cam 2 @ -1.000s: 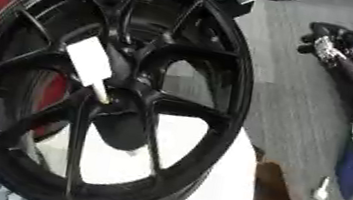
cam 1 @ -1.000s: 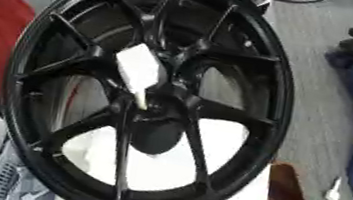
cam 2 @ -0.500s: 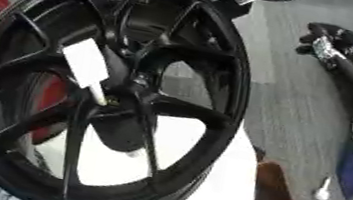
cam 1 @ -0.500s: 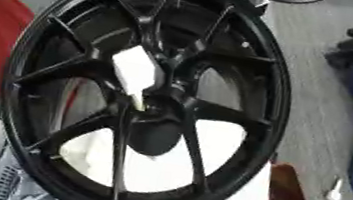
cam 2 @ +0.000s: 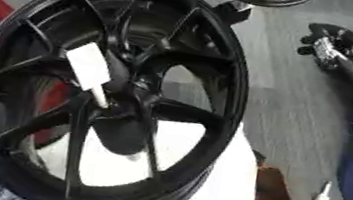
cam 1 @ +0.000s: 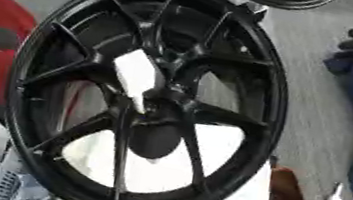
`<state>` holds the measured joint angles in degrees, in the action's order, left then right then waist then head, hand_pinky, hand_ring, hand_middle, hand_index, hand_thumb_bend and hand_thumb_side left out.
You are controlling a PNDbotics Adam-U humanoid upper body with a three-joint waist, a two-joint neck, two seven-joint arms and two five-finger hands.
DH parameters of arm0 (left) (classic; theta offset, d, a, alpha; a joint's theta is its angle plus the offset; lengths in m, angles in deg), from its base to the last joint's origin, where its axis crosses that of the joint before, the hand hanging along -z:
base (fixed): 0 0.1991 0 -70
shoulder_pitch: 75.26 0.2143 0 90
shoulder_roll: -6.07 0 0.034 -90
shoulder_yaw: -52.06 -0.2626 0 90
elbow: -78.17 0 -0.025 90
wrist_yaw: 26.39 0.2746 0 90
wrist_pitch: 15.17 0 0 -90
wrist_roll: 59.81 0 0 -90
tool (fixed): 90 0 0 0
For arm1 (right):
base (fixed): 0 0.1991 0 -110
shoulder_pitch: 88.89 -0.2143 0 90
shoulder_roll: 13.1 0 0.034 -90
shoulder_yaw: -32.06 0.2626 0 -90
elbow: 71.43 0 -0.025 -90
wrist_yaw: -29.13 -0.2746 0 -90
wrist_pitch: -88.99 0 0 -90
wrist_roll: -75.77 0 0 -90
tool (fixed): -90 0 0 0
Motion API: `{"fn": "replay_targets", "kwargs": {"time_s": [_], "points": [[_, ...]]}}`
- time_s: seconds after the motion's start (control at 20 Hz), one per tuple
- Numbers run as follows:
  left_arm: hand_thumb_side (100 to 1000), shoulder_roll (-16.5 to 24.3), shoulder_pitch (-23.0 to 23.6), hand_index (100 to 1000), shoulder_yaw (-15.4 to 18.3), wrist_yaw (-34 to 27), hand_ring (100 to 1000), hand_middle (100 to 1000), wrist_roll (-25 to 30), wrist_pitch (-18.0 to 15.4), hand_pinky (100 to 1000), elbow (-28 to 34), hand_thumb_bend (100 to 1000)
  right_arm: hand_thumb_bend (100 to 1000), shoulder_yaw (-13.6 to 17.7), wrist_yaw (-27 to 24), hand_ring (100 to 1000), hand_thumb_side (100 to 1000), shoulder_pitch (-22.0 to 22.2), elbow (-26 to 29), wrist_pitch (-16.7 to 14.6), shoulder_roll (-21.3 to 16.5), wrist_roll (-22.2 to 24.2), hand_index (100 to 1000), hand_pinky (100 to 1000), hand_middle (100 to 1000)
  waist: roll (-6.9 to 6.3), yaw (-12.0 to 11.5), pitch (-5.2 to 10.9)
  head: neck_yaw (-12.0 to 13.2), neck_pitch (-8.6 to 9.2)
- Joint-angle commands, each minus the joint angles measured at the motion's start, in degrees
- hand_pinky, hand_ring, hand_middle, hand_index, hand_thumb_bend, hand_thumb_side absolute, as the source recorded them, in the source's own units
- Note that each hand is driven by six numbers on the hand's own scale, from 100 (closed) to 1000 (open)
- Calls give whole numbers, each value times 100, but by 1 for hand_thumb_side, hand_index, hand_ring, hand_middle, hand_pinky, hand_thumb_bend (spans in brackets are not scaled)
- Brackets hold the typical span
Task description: Pull the pin out of the wheel hub.
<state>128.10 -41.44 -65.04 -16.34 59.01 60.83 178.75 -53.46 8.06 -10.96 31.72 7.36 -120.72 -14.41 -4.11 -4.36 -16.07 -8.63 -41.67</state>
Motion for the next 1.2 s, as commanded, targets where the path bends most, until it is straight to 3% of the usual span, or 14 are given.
{"fn": "replay_targets", "kwargs": {"time_s": [0.05, 0.3, 0.6, 1.2], "points": [[598, -135, -273, 823, -51, -145, 747, 708, 350, 53, 799, -106, 478, 100, 11, -23, 723, 493, -72, 32, 2, -181, 31, 792, 973, 669, 14, 1, 142, 15, 62], [589, -223, -454, 815, 30, -452, 741, 698, 871, 452, 789, -152, 511, 100, 3, -5, 723, 499, -62, 8, 11, -164, 40, 792, 973, 668, -9, -18, 122, -47, 152], [578, 6, -408, 816, 123, -785, 744, 701, 1380, 943, 789, 580, 527, 100, -18, 32, 723, 502, -72, -9, 18, -164, 58, 792, 973, 668, -53, -30, 78, -139, 213], [580, 392, -106, 809, 79, -1128, 736, 692, 718, 2110, 785, 1379, 520, 100, -52, 108, 723, 511, -88, -17, 38, -137, 107, 792, 972, 668, -81, -18, -32, -187, 208]]}}
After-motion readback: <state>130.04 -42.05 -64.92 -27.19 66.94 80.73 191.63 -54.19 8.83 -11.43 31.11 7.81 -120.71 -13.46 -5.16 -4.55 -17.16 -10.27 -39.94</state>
